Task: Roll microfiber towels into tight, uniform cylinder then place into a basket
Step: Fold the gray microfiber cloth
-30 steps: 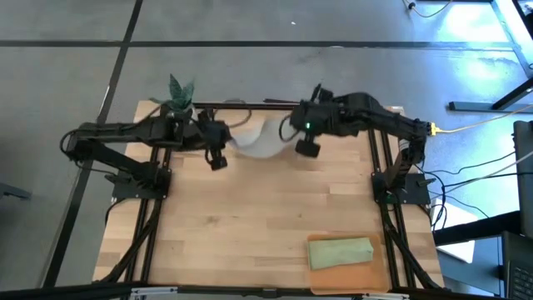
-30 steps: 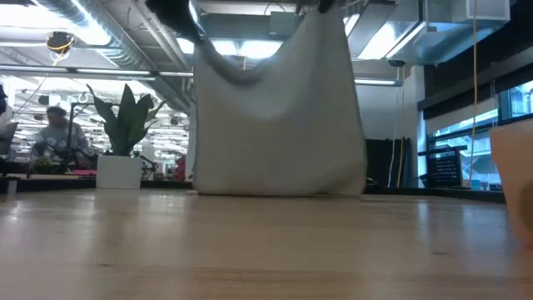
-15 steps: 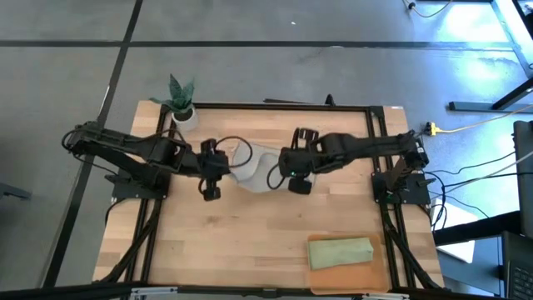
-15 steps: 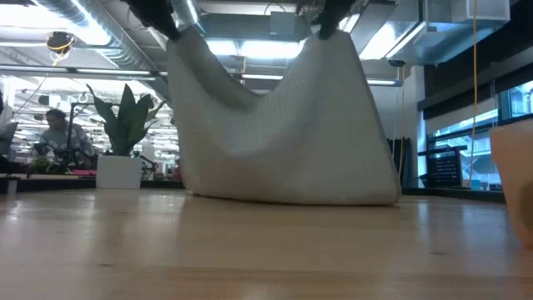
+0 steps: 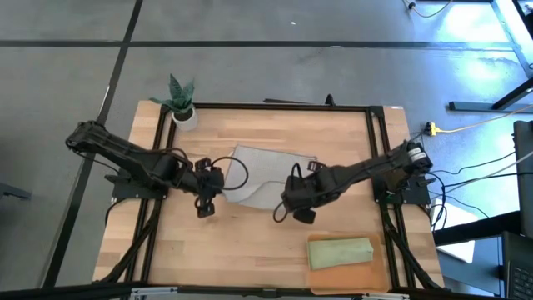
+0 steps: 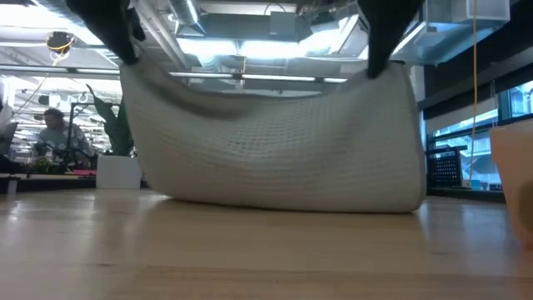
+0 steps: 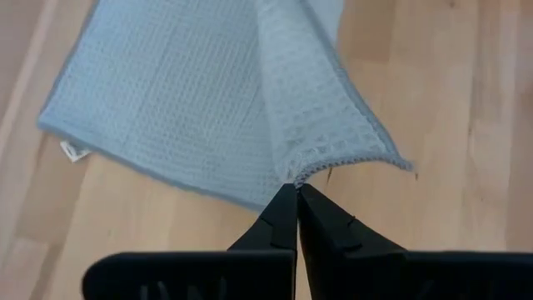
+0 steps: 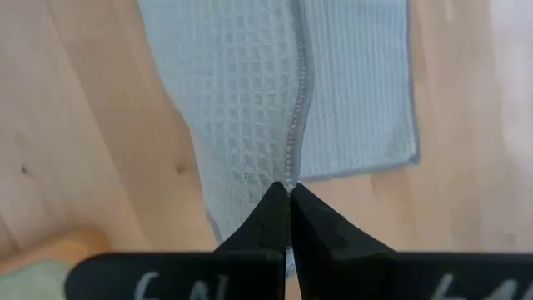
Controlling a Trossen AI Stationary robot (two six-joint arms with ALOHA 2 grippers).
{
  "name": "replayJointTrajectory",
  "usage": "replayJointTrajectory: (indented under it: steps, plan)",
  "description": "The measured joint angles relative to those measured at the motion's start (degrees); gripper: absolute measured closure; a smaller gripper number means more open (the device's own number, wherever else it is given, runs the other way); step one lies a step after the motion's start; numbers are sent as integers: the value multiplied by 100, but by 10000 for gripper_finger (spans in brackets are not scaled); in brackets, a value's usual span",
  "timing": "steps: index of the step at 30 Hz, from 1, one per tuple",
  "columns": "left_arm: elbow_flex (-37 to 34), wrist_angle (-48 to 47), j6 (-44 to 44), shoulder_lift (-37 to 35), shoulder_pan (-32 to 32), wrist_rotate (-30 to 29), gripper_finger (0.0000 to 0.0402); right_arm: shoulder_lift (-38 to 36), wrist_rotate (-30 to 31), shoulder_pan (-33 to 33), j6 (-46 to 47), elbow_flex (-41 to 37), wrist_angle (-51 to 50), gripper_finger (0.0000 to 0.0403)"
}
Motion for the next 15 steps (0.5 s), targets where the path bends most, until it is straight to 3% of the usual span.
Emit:
replayJointTrajectory:
  steps: [6, 15]
  plan:
    - [-206, 201, -331, 0, 48, -615, 402, 0, 217, 33, 456, -444, 17, 395]
    - [-397, 330, -936, 0, 436, -930, 402, 0, 551, -179, 942, -1248, 47, 395]
